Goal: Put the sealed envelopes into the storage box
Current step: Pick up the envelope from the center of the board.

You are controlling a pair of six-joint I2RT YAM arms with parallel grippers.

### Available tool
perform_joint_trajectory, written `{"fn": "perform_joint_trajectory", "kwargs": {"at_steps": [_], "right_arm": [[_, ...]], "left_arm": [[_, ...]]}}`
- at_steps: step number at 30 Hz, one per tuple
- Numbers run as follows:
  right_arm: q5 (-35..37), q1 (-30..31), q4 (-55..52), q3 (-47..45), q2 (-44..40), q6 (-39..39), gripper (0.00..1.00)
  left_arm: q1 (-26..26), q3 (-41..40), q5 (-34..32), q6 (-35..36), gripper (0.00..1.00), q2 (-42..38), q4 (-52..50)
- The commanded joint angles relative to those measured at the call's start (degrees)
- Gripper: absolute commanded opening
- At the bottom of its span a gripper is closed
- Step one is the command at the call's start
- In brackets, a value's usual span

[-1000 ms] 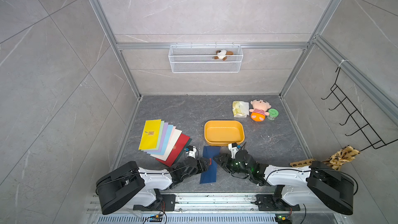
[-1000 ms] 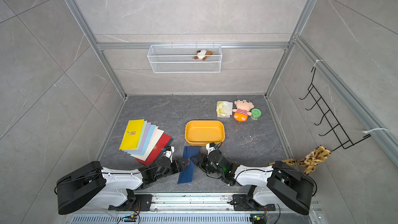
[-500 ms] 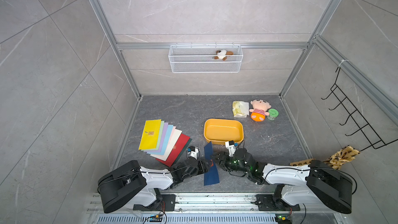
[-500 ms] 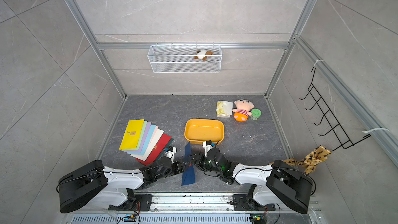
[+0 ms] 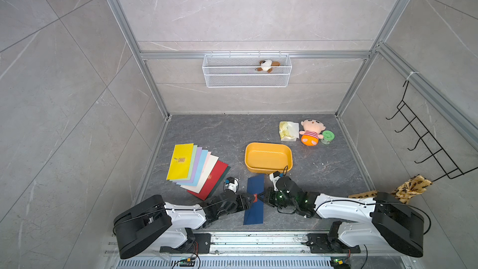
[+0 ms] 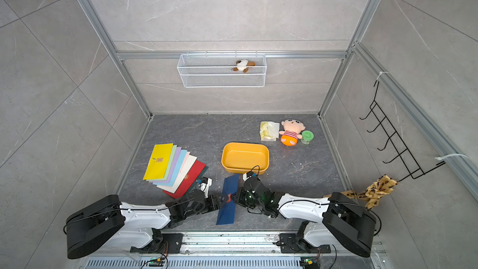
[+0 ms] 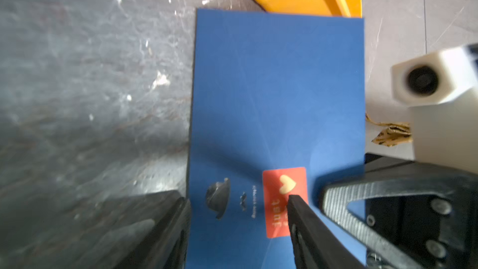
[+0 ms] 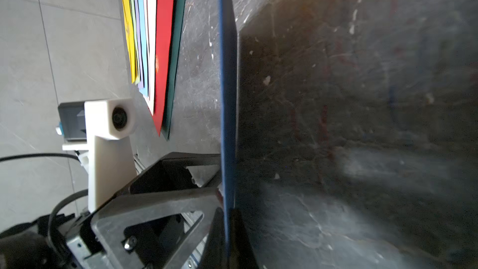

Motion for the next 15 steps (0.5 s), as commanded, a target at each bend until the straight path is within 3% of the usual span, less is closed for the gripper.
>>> {"fn": "perform_joint_trajectory", "kwargs": {"at_steps": [1,7,15], "right_arm": [[1.4,0.2,-10.1,5.6,-4.9,-8.3,0.00],[-1.5,-1.0,-14.1,7.8,-13.8,-18.0,0.00],[-15.8,-6.7,-7.4,7.5,-20.8,-20.4,0.00]], "left_arm": [[-0.2,0.8,-0.1,2.8,0.69,-7.5,-10.9],[2.7,5.8,-0.1,9.7,0.73,-21.8,-21.9],[9.7,10.6,12.0,16.9,0.72,-27.6,-21.2]]}}
